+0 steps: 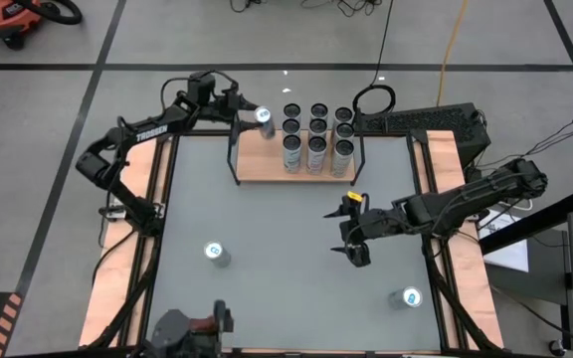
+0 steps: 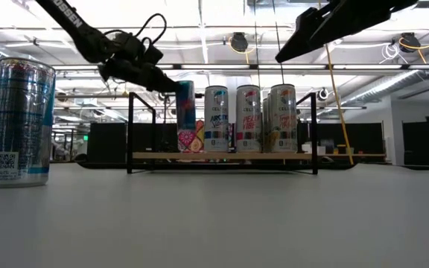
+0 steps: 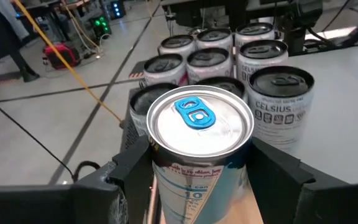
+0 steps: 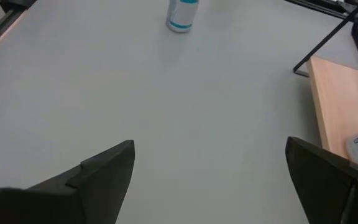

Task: Place canned beverage on shelf
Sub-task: Put the middle blue soda can on the shelf

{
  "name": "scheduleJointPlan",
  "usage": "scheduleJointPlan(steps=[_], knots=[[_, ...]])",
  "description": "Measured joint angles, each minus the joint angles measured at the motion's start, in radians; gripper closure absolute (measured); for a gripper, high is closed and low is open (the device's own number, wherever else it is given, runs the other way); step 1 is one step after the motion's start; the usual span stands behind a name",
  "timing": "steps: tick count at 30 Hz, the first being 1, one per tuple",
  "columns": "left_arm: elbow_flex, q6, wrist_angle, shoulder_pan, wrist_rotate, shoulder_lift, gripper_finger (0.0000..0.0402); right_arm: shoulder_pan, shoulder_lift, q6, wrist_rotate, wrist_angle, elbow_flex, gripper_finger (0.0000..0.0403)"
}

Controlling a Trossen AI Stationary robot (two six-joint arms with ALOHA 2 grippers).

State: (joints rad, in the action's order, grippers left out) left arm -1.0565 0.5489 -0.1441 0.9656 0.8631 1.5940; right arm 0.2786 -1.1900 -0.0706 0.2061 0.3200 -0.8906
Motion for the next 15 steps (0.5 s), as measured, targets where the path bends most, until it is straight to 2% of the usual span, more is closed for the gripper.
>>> scheduleJointPlan(steps=[10, 15], knots=[[-0.144, 0.049, 0.160, 0.031, 0.049, 0.095, 0.0182, -0.018, 0.000, -0.014, -0.001, -0.001, 0.000, 0.0052], [-0.154, 0.134, 0.224, 0.029, 0.045, 0.138, 0.0182, -0.018, 0.000, -0.001, -0.001, 0.004, 0.000, 0.0052]])
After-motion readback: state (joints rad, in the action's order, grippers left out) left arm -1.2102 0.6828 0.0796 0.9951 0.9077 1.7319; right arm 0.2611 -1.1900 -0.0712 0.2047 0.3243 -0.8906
